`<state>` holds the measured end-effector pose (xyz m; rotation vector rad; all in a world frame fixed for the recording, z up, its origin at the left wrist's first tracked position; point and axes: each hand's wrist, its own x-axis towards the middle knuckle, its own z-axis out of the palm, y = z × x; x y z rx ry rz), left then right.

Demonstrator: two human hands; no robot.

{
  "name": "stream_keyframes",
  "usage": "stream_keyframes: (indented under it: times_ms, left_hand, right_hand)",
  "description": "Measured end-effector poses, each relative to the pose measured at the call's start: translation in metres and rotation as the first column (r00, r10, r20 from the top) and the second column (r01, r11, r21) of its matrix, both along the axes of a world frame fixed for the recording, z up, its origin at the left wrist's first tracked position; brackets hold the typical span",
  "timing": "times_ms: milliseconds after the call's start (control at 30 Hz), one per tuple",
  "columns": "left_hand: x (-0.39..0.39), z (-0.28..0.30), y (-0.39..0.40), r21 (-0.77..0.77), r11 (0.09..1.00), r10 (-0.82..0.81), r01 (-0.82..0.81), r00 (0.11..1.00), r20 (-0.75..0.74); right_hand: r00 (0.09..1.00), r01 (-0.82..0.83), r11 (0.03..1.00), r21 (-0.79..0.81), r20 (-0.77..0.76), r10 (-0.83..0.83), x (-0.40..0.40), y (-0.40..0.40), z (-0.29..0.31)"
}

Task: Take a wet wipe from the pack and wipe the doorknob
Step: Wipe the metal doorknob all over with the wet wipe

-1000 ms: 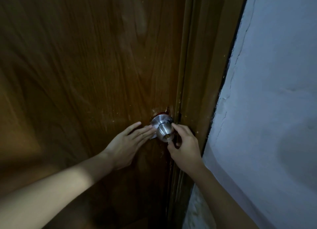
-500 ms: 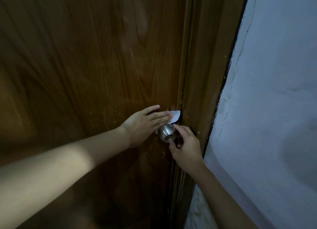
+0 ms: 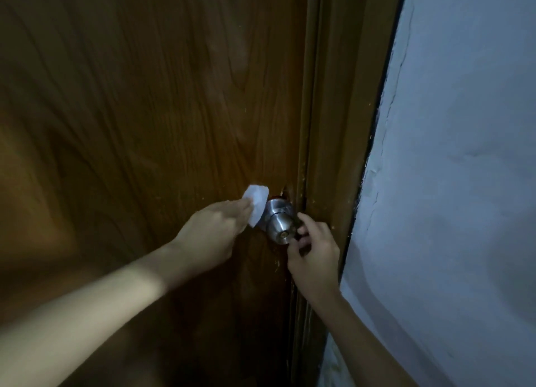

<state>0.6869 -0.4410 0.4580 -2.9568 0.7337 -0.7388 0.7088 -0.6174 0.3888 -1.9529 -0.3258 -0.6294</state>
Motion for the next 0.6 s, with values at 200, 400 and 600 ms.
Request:
stream_keyframes:
  times_ms: [200,400,600]
  left_hand:
    - [-0.004,0.021,-0.032,-0.663,0.746,-0.102,0.066,0.995,-0.016]
    - [0.007,0.002,-0.044,-0.738,0.668,-0.196,0.092,0.979,-0.056]
    - [0.019,-0.017,-0.042,-0.596,0.786,0.072,-0.163,0.982,-0.174]
  right_hand:
    - [0.968,-0.25,0.899,0.361,0.061,0.244,-0.013,0.015,0.029]
    - [0.976,-0.219,0.909,0.355,0.087,0.201,-0.003,0.002,0.041]
    - [0.962,0.098,0.974,-0.202,0.271,-0.04,0.019,-0.002,0.047]
